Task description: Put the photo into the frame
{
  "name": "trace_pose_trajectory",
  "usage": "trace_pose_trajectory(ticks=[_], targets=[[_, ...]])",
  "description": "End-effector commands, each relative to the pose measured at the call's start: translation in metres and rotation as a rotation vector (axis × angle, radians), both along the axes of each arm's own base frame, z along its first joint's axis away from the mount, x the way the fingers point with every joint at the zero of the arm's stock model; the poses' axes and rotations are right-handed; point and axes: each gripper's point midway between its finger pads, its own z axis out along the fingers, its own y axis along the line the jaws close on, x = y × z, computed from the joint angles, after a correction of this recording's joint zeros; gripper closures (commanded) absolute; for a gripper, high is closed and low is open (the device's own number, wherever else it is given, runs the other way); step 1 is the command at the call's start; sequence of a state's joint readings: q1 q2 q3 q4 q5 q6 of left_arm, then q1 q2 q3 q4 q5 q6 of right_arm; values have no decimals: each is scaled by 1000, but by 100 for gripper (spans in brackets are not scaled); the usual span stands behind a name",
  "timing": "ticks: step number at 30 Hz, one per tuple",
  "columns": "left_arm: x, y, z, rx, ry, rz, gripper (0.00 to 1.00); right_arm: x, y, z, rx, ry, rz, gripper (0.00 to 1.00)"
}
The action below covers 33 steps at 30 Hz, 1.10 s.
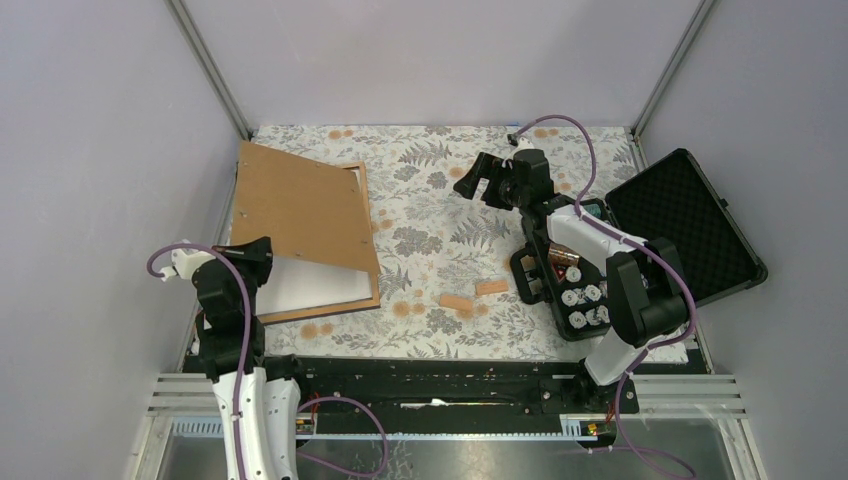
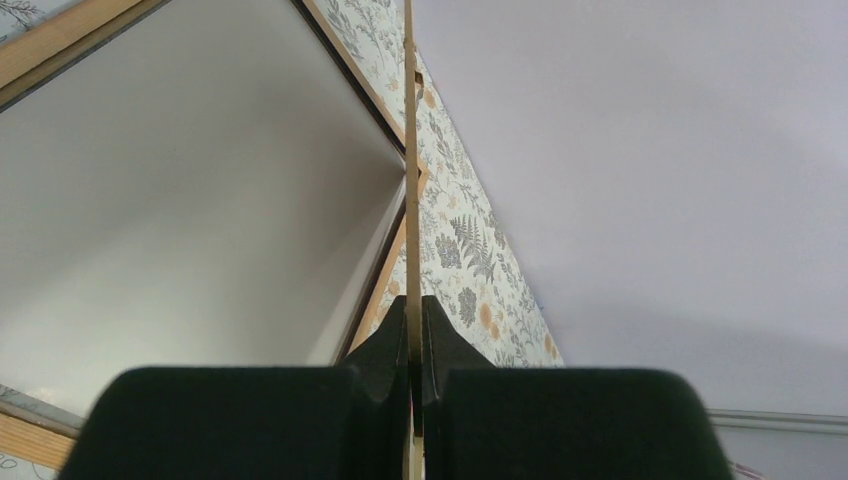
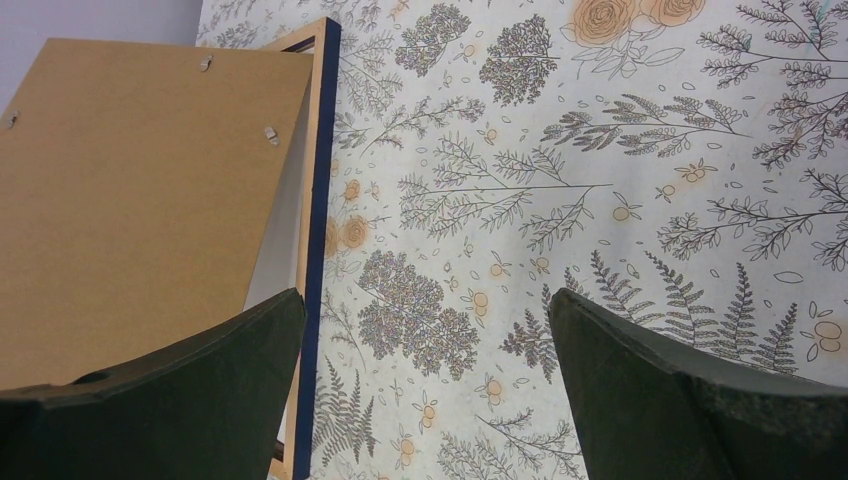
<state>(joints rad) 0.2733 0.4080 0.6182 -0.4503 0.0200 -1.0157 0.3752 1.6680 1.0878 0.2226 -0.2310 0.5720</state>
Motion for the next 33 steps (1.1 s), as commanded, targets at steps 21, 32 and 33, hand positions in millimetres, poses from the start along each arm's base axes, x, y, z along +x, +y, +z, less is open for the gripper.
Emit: trace_pose_trajectory(ticks=[21, 32, 33], targets=[[22, 16, -41, -10, 135, 42, 100, 9, 1, 7, 35, -22, 17, 0], [21, 31, -69, 6, 261, 106, 68, 9, 1, 7, 44, -27, 15, 0], [21, 33, -72, 9, 278, 115, 67, 9, 0, 8, 45, -31, 14, 0]])
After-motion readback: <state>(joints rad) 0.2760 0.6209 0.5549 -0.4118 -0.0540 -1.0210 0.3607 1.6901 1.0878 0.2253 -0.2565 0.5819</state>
